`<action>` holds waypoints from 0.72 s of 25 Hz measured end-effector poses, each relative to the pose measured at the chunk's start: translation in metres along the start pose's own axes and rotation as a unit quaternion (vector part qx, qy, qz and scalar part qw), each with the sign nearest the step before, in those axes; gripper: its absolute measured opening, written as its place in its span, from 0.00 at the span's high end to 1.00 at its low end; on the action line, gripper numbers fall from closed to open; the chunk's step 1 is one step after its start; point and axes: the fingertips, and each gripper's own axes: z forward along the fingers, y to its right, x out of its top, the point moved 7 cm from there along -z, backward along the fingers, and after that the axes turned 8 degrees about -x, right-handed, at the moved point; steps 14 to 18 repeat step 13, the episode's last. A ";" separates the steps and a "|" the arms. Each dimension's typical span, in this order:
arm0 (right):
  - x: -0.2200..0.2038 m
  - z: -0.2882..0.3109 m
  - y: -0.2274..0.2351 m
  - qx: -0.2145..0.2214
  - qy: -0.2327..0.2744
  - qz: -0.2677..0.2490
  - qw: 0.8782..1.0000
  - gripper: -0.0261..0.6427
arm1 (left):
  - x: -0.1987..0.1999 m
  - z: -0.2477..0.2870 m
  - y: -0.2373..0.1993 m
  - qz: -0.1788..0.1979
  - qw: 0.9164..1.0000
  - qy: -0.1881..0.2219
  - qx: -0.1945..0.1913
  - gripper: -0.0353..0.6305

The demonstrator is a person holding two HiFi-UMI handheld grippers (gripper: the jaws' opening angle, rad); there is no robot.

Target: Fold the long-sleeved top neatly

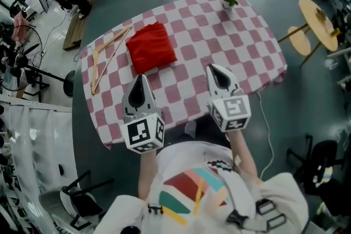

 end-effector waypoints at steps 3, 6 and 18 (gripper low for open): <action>0.003 -0.006 0.000 0.002 0.004 0.000 1.000 0.95 | 0.000 -0.003 0.005 -0.002 1.000 0.002 -0.004 0.94; 0.002 -0.012 0.001 0.005 0.006 0.001 1.000 0.95 | -0.001 -0.005 0.011 -0.002 1.000 0.002 -0.005 0.94; 0.003 -0.013 -0.001 0.041 0.001 0.009 0.999 0.95 | -0.010 -0.012 0.016 -0.040 0.999 0.002 0.015 0.94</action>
